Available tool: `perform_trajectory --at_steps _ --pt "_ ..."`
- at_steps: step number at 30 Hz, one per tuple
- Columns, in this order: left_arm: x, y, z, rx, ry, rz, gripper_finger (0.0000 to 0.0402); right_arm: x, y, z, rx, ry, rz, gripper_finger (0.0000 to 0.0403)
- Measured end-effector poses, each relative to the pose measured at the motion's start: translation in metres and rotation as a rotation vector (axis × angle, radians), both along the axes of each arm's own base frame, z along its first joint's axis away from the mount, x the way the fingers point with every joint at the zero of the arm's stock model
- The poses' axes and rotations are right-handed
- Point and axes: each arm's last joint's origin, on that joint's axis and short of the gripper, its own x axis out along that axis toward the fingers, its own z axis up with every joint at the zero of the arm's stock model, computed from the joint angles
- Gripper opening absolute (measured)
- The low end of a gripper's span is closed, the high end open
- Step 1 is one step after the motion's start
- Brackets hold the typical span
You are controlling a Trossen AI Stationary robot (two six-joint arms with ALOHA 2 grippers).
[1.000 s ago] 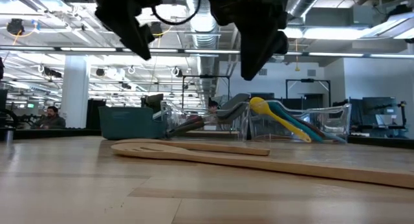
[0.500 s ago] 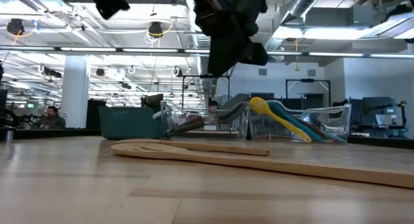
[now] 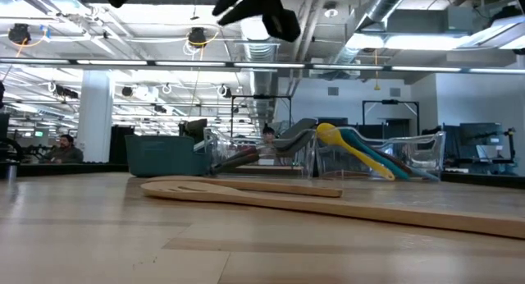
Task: Pick & Place Kitchen Items
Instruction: Put the brown slotted serving spoon into the right transparent bin
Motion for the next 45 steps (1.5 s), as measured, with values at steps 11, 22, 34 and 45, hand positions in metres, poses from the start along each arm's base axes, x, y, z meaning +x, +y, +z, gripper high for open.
perform_trajectory --at_steps 11,22,34,45 --pt "0.001 0.0 -0.001 0.0 0.004 0.001 0.0159 0.006 0.011 0.023 0.044 -0.136 0.027 0.0003" --pt "0.001 0.0 -0.001 0.0 0.005 0.0 0.0159 0.008 0.024 0.034 0.077 -0.193 0.059 0.0001" --pt "0.001 0.0 -0.001 0.0 0.006 0.0 0.0159 0.036 0.022 0.017 -0.114 0.106 0.087 0.0" --pt "0.001 0.0 -0.001 0.0 0.012 0.0 0.0159 0.043 -0.001 -0.039 -0.144 0.362 0.12 0.0"
